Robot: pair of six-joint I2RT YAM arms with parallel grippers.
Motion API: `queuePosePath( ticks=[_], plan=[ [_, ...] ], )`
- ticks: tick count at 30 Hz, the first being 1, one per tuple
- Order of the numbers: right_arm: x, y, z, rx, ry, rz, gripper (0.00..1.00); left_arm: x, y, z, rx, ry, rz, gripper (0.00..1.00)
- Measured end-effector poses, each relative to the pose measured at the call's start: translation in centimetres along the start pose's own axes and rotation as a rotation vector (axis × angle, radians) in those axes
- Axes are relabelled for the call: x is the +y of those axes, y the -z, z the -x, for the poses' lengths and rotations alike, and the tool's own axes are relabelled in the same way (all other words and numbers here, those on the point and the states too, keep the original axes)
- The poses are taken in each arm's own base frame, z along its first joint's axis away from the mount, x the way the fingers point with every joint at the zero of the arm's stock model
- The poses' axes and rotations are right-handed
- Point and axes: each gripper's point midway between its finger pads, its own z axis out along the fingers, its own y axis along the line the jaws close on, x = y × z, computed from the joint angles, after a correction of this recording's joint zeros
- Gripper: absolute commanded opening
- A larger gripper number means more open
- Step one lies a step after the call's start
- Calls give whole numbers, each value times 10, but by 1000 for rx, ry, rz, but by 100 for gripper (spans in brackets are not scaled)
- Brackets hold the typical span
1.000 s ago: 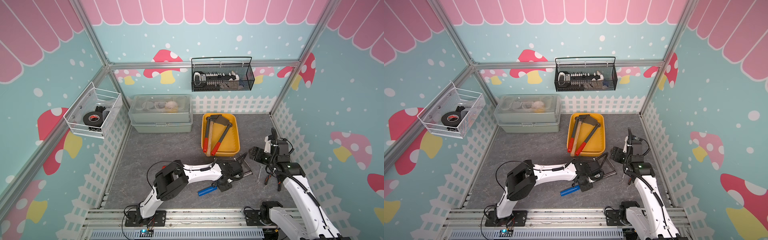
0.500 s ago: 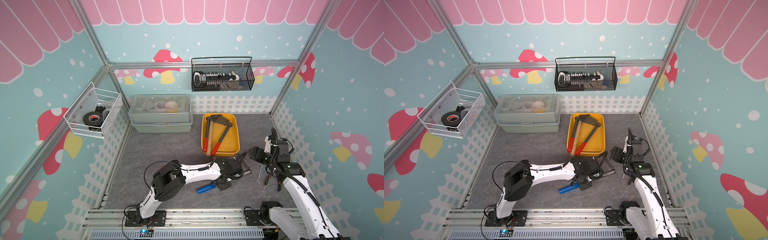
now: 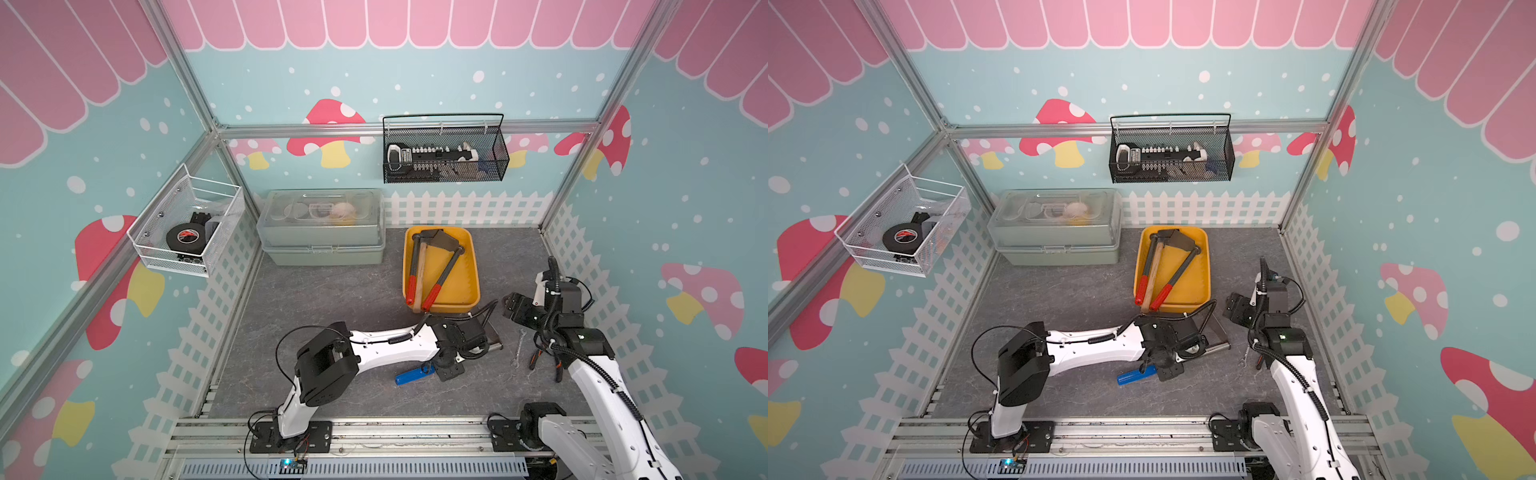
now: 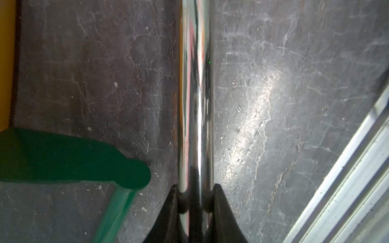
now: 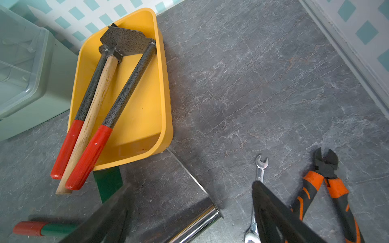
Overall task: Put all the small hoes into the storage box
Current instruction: Pick up the hoe from the center of the board.
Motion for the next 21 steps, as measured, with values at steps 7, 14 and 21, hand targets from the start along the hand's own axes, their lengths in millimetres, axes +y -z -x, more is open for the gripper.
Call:
queuePosePath(
  ticks=[7,14,21],
  plan=[
    [-2,1,1,-7,-4,-9,87,2,9,4,-24,2,16,0],
    [-4,2,2,-12,-9,-13,87,4,20,8,-50,4,26,0],
    [-6,0,-2,-1,-10,-15,87,6,35,14,-91,5,34,0]
  ],
)
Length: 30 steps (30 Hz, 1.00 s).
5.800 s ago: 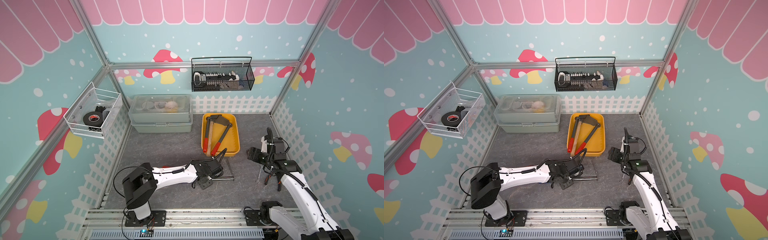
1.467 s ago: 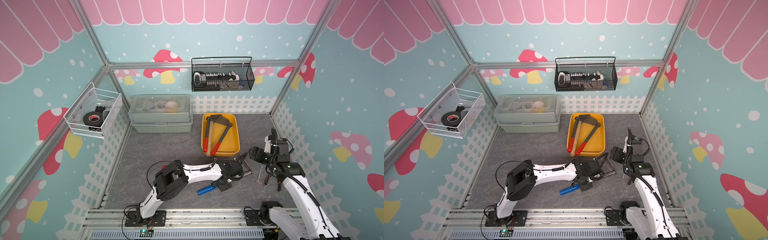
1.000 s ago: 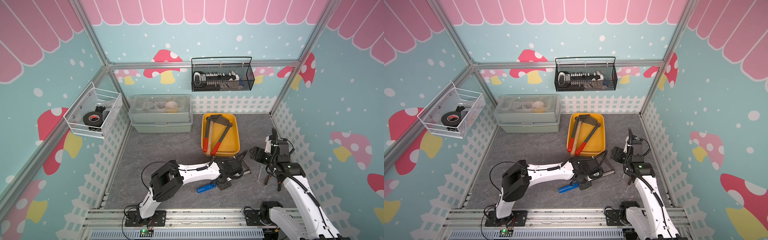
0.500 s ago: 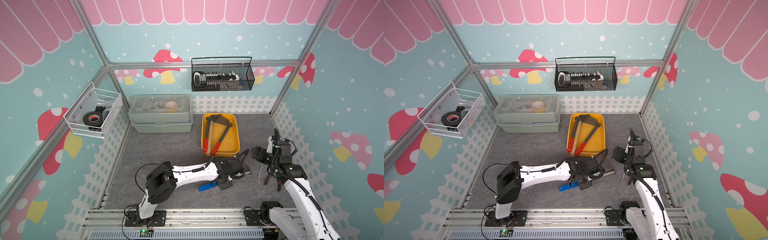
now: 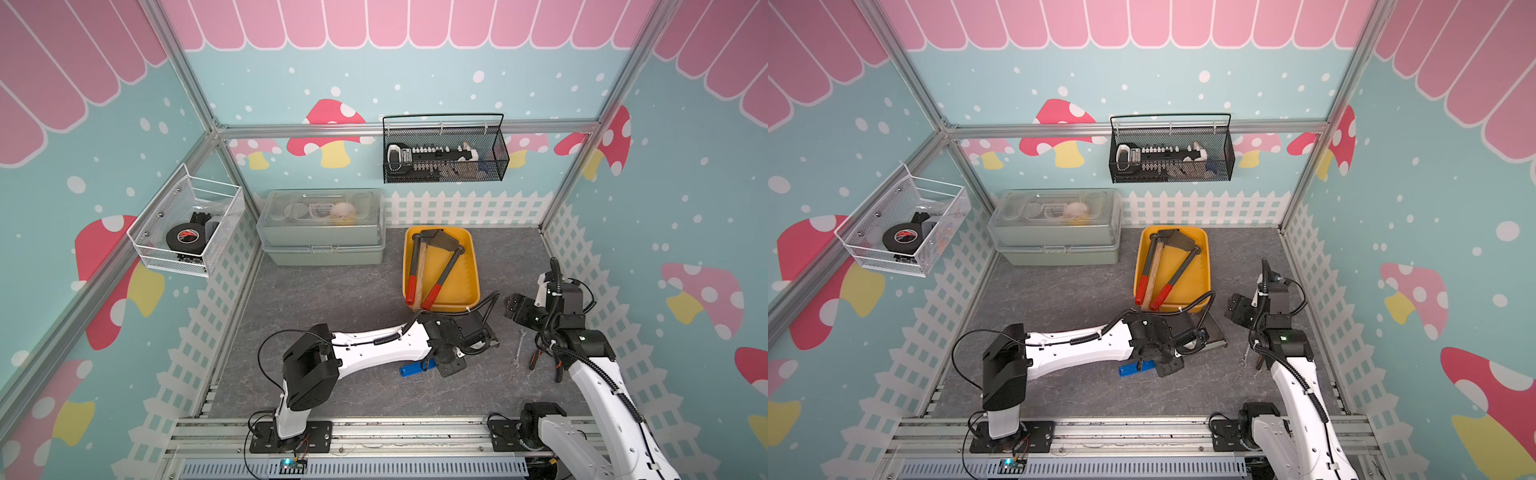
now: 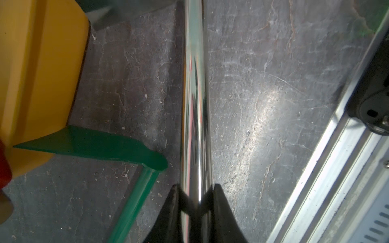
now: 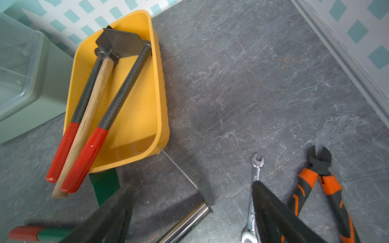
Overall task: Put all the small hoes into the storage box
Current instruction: Pick up the hoe from the center of the board.
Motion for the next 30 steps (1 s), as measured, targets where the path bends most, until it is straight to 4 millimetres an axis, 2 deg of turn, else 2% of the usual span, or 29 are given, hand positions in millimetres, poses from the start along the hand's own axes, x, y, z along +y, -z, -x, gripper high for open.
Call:
queuePosePath(
  ticks=[13,20,25,30],
  plan=[
    [3,-5,-18,51,-37,43,87,1,4,7,-23,2,2,0],
    [7,-11,-56,150,-136,118,87,1,5,10,-29,9,7,0],
    [14,-10,-74,191,-236,182,85,0,10,20,-54,22,7,0],
    [12,-15,-105,262,-361,206,84,1,4,27,-61,35,10,0]
  ],
)
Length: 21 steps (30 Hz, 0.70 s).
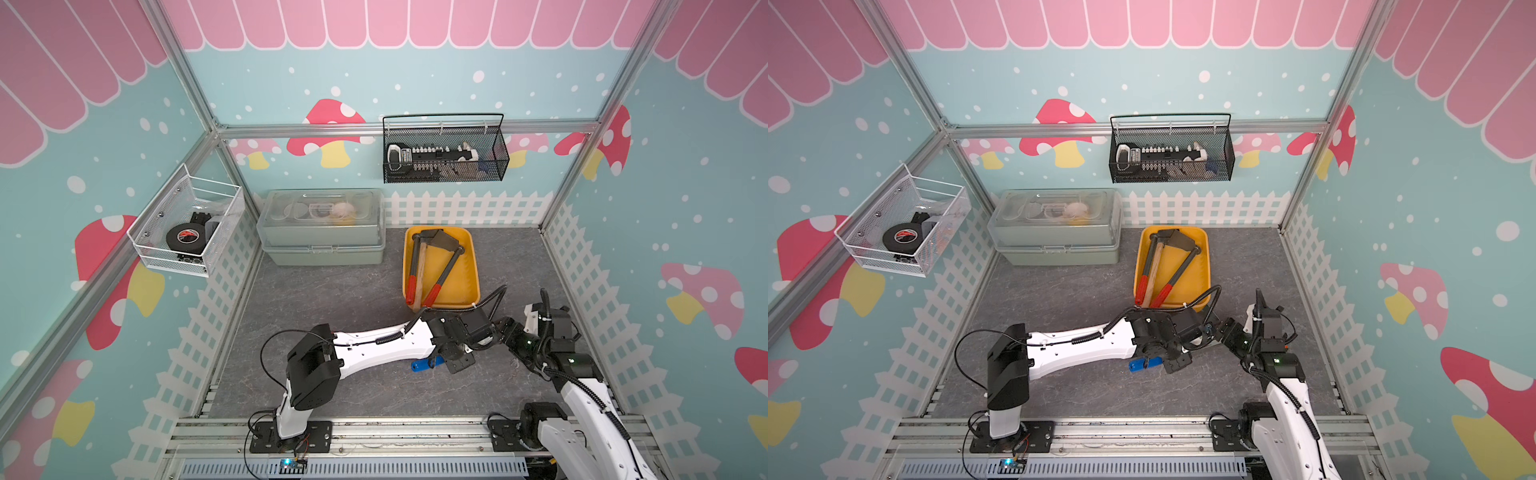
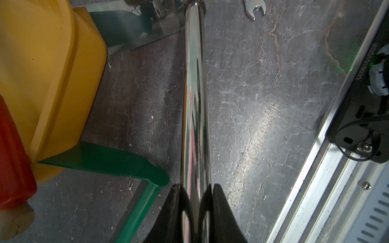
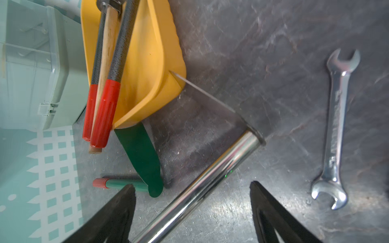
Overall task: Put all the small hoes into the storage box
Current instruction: Pick up the hoe from the center of the board.
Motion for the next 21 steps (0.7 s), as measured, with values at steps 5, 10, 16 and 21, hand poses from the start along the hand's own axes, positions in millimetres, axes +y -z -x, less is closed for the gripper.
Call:
queuePosePath(
  ticks=[5,10,16,21],
  plan=[
    [-2,2,-8,-10,-81,34,83,0,-3,4,-1,11,2,0],
    [-10,-6,-19,7,-171,59,82,0,-8,7,-3,18,2,0],
    [-17,-17,-29,36,-270,71,82,-1,-13,9,4,26,1,0],
    [-13,-21,-25,28,-319,112,81,-2,-16,13,1,44,-6,0]
  ],
)
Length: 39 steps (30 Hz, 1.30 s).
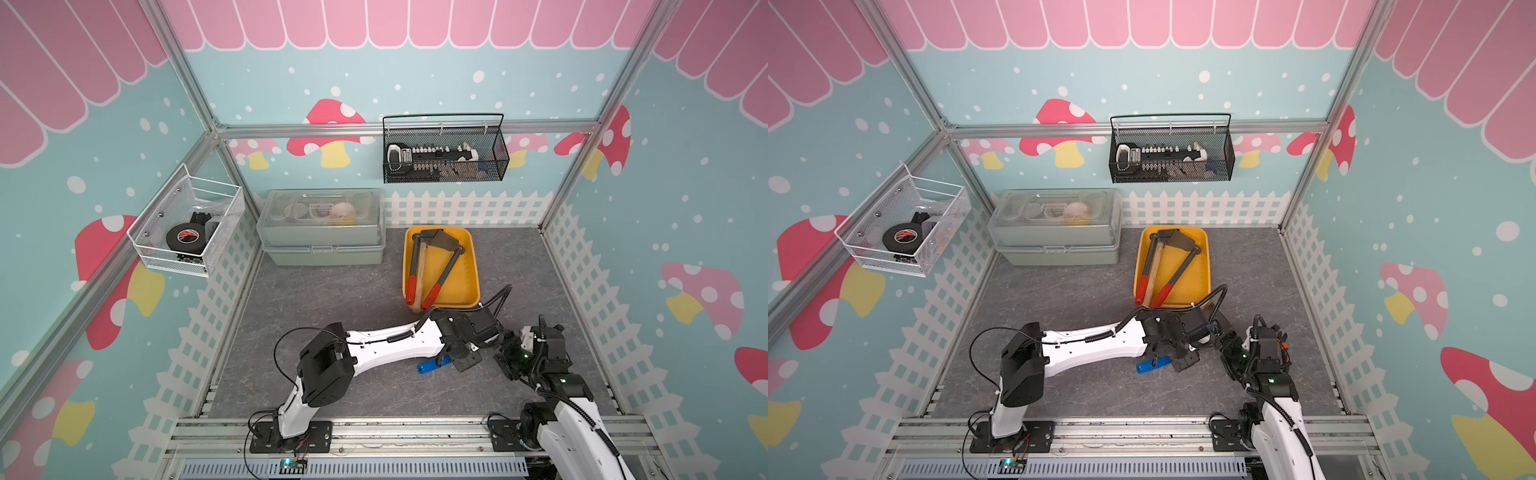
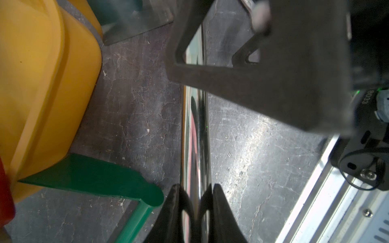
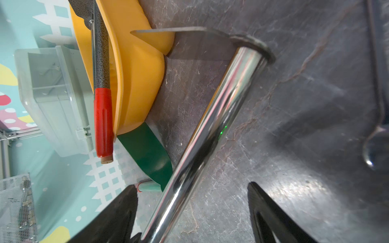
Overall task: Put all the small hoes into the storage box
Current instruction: Pick up the hoe from the center of the board.
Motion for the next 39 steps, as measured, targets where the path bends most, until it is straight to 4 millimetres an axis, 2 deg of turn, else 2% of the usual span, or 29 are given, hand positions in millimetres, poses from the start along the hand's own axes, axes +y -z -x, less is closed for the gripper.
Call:
queuePosePath(
  ticks=[18,25,32,39],
  plan=[
    [-7,-23,4,11,-117,34,74,-13,-15,18,-9,20,-43,0],
    [-6,-27,8,-7,-142,54,63,-22,-16,19,-9,26,-68,0],
    [-10,-31,10,-11,-173,51,45,-24,-20,18,1,41,-79,0],
    [-14,-31,10,-25,-192,45,34,-26,-25,16,11,50,-82,0]
  ],
)
